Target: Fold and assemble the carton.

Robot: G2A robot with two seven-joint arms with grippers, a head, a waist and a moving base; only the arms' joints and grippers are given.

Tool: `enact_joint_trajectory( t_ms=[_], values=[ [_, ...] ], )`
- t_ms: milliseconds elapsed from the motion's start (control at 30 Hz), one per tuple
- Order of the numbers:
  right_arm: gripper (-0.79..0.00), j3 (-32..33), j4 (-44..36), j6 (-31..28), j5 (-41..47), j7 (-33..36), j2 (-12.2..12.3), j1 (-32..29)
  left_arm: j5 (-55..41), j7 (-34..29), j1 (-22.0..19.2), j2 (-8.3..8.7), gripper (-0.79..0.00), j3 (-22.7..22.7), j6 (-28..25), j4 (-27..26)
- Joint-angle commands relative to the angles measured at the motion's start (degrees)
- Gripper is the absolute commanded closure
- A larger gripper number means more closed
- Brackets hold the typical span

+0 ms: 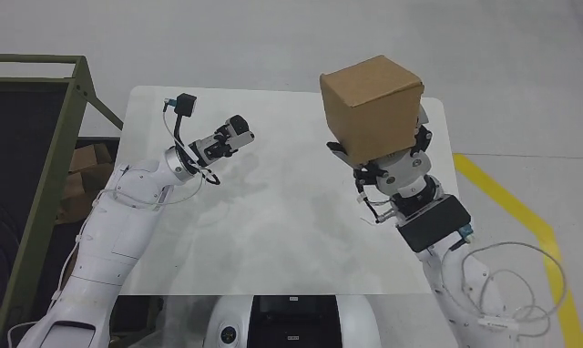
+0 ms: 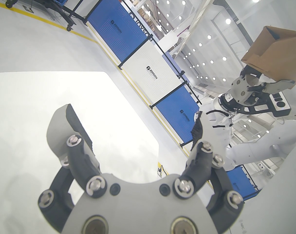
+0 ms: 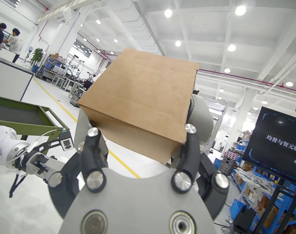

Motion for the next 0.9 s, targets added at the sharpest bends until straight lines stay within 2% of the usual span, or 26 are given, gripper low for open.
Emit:
enact_joint_trajectory(
  t_ms=[0,267,567,733,867],
  values=[
    [0.000,-0.55,0.87,-1.63,3.76,-0.54,-0.14,0.31,0.00,0.00,0.00,0.00,-0.785,0.00,0.00,0.00],
    [0.000,-2.25,4.10,-10.58,16.38,-3.82,-0.57,2.24,0.00,0.00,0.00,0.00,-0.785,0.00,0.00,0.00],
    [0.000,-2.86,5.70,-21.25,22.53,-4.57,-0.51,3.91,0.00,0.00,0.00,0.00,-0.785,0.00,0.00,0.00],
    [0.000,-2.53,5.92,-22.38,21.80,-3.81,-0.45,4.27,0.00,0.00,0.00,0.00,-0.785,0.00,0.00,0.00],
    [0.000,-1.86,4.61,-20.41,13.92,-1.37,-0.16,4.44,0.00,0.00,0.00,0.00,-0.785,0.00,0.00,0.00]
  ],
)
